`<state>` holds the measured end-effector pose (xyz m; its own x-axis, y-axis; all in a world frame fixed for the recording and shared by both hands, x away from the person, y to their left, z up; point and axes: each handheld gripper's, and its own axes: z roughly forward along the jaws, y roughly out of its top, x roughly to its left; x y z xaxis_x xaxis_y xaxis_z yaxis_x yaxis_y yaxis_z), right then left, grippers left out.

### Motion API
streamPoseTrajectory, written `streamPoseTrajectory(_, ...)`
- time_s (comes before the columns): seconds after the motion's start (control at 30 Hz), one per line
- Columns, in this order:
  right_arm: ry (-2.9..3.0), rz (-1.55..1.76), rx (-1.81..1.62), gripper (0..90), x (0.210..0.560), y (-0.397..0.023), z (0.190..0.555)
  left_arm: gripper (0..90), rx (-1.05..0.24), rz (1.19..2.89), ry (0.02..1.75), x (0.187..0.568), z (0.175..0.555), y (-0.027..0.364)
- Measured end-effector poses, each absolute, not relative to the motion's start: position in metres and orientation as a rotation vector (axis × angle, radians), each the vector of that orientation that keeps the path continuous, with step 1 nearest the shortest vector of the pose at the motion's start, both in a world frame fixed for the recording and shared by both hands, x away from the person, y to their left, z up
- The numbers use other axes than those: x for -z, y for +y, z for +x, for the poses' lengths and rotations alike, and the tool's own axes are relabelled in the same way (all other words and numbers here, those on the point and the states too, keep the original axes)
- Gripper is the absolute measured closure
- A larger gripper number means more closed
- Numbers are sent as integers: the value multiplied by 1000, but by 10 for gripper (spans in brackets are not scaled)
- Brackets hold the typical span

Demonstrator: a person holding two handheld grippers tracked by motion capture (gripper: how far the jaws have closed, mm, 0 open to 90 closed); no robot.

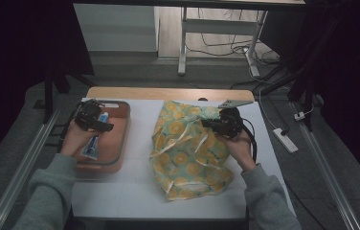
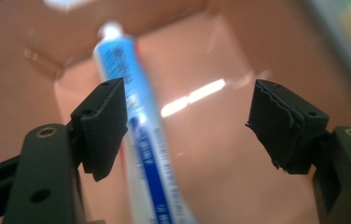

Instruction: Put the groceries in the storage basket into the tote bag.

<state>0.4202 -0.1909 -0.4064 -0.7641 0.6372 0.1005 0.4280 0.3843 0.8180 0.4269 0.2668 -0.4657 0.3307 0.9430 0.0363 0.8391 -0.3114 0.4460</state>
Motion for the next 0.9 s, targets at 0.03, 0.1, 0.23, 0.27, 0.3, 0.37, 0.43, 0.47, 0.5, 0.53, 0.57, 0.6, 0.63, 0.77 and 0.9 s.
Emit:
streamPoseTrajectory(0.03, 2415, 943, -1318, 894, 407, -191, 420, 275, -415, 2262, 1609, 470, 430, 268)
streamPoseTrajectory(0.1, 2417, 940, -1316, 894, 407, -190, 420, 267, -431, 2276, 1649, 476, 435, 269)
streamPoseTrajectory(0.23, 2421, 938, -1312, 894, 408, -189, 419, 267, -435, 2313, 1705, 489, 444, 268)
streamPoseTrajectory(0.27, 2422, 937, -1310, 893, 408, -189, 419, 270, -431, 2320, 1720, 491, 446, 268)
streamPoseTrajectory(0.3, 2421, 936, -1311, 894, 408, -189, 419, 280, -424, 2322, 1734, 494, 448, 269)
streamPoseTrajectory(0.37, 2418, 935, -1314, 893, 408, -189, 419, 286, -417, 2330, 1762, 498, 450, 270)
streamPoseTrajectory(0.43, 2419, 937, -1312, 893, 408, -189, 419, 290, -391, 2328, 1779, 502, 452, 272)
streamPoseTrajectory(0.47, 2421, 938, -1309, 893, 408, -189, 420, 295, -371, 2323, 1788, 505, 453, 273)
streamPoseTrajectory(0.5, 2422, 941, -1307, 893, 409, -189, 420, 305, -348, 2324, 1795, 507, 454, 274)
streamPoseTrajectory(0.53, 2422, 940, -1304, 893, 409, -189, 420, 332, -343, 2321, 1795, 508, 454, 275)
streamPoseTrajectory(0.57, 2422, 942, -1303, 893, 409, -189, 420, 349, -335, 2314, 1799, 508, 454, 275)
streamPoseTrajectory(0.6, 2421, 943, -1305, 893, 409, -189, 420, 384, -344, 2308, 1808, 508, 454, 275)
streamPoseTrajectory(0.63, 2419, 944, -1304, 893, 409, -189, 420, 422, -357, 2304, 1816, 508, 454, 275)
streamPoseTrajectory(0.77, 2418, 948, -1301, 893, 410, -190, 420, 541, -331, 2282, 1842, 507, 454, 280)
streamPoseTrajectory(0.9, 2420, 943, -1299, 893, 411, -188, 420, 666, -410, 2312, 1838, 503, 451, 278)
